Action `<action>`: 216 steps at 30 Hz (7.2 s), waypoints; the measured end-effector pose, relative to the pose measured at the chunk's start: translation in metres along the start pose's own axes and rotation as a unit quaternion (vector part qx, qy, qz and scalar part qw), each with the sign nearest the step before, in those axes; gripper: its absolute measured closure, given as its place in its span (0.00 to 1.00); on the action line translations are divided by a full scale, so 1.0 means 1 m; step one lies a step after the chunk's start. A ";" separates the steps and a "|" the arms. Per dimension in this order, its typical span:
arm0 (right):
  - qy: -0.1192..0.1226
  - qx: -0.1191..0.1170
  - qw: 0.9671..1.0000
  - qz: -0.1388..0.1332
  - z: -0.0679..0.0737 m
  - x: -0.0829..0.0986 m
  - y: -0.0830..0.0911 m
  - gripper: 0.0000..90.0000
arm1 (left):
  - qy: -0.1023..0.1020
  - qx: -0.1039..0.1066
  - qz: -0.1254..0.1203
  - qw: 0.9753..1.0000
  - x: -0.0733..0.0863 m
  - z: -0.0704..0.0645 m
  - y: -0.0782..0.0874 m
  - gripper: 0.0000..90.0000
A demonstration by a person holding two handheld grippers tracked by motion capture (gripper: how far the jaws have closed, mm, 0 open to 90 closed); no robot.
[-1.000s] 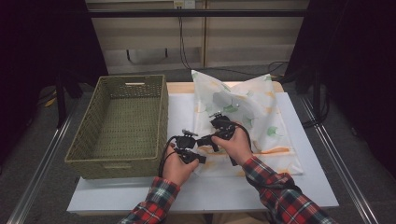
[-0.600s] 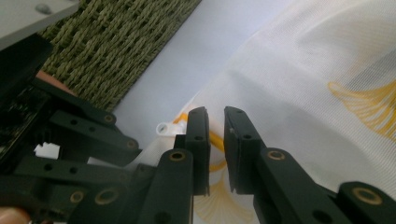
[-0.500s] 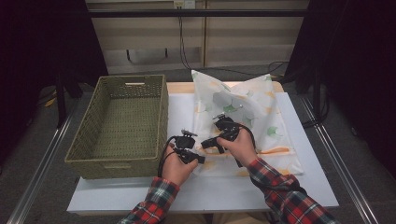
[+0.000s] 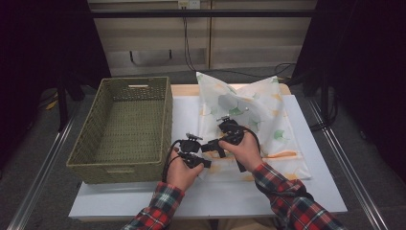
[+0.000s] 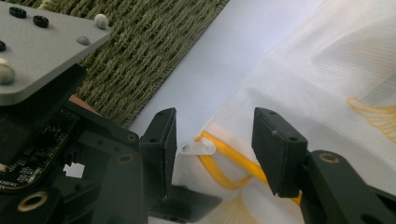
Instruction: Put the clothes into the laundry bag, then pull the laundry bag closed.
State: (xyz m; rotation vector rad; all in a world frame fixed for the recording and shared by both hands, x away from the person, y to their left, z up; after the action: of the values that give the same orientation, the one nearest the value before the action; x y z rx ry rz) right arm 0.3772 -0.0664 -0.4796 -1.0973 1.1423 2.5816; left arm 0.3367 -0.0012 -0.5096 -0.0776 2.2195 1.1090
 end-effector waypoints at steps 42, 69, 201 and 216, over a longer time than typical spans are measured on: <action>0.007 -0.013 0.999 0.040 -0.001 0.012 0.003 0.94 | -0.005 0.001 0.011 1.000 0.001 0.002 0.001 0.98; -0.002 -0.030 0.999 0.024 0.001 0.008 0.016 0.94 | 0.011 -0.002 -0.016 1.000 -0.011 0.005 0.004 0.98; 0.050 0.010 0.999 0.006 -0.007 0.016 0.018 0.95 | 0.091 0.013 -0.011 0.996 -0.023 0.003 0.018 1.00; 0.037 0.038 0.998 0.021 -0.023 0.023 0.024 0.95 | 0.100 0.018 -0.011 0.995 -0.024 0.006 0.023 1.00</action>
State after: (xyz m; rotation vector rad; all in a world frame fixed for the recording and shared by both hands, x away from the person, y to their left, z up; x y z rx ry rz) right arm 0.3652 -0.1033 -0.4908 -1.1726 1.2819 2.5242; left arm 0.3515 0.0126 -0.4829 -0.2060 2.4085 1.0895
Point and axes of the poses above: each handheld gripper's, and its own axes: y roughly backward along the jaws, x roughly out of its underside, z roughly to its left, the point moved 8 cm from there along -y, roughly forward along the jaws, and after that the axes turned 8 degrees about -z, right-handed, at the moved point
